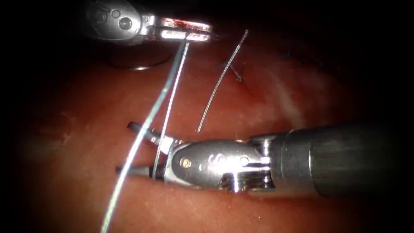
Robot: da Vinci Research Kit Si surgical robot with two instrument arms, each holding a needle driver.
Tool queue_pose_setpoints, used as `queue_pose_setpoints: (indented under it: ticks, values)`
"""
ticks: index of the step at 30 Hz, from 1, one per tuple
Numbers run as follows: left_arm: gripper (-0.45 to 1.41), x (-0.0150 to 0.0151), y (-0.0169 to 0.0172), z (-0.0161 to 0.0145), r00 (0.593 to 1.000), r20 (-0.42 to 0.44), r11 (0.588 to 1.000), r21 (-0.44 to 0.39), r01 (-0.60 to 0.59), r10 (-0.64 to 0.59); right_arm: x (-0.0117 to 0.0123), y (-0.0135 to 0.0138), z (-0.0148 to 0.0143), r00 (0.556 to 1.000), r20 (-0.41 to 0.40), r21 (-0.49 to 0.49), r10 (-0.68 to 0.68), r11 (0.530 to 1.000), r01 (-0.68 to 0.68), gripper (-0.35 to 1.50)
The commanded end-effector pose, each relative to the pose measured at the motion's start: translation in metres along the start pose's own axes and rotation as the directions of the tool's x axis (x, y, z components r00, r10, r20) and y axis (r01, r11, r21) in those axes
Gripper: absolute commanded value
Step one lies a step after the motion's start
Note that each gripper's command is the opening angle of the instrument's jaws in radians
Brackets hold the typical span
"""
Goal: Wound Closure
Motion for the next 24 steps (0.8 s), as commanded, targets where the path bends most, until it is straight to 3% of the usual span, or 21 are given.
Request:
queue_pose_setpoints:
  ticks: [1, 13, 24]
  values:
    - [-0.45, -0.0015, -0.0004, 0.0008, 1.0, -0.011, 1.0, -0.011, 0.005, -0.005, -0.0001, -0.0001, 0.0007, 1.0, -0.01, 0.01, -0.002, 1.0, 0.002, 0.68]
    - [-0.45, -0.0063, -0.0003, 0.0008, 0.997, -0.063, 0.999, -0.029, 0.032, -0.034, 0.0005, 0.0005, 0.0, 0.997, -0.074, 0.017, 0.002, 1.0, 0.0, 0.66]
    - [-0.45, -0.0095, 0.0014, 0.0002, 0.994, -0.094, 0.998, -0.04, 0.044, -0.047, 0.001, 0.0007, -0.0007, 0.972, -0.234, 0.033, 0.028, 0.999, -0.021, 0.59]
